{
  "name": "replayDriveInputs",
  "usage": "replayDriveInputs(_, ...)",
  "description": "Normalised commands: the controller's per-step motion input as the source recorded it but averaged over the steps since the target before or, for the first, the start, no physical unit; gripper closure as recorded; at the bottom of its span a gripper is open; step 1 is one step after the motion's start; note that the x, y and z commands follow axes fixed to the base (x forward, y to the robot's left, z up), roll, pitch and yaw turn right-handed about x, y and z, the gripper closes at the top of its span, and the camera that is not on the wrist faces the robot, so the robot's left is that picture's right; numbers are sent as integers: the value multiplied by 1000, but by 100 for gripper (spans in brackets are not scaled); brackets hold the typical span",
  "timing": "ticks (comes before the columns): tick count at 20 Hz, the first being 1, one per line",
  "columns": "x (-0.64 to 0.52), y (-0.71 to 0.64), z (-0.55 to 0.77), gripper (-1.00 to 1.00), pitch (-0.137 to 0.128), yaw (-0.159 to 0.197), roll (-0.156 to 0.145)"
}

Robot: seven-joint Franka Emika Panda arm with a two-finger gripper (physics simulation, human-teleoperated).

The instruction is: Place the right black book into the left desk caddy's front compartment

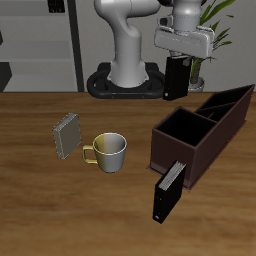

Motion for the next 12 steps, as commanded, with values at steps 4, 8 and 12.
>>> replayDriveInputs(4, 175, 231, -106, 100, 8, 41, 28)
replayDriveInputs(8, 211, 193, -161, 100, 45, 31, 29)
replayDriveInputs(12, 151, 248, -106, 100, 7, 55, 34)
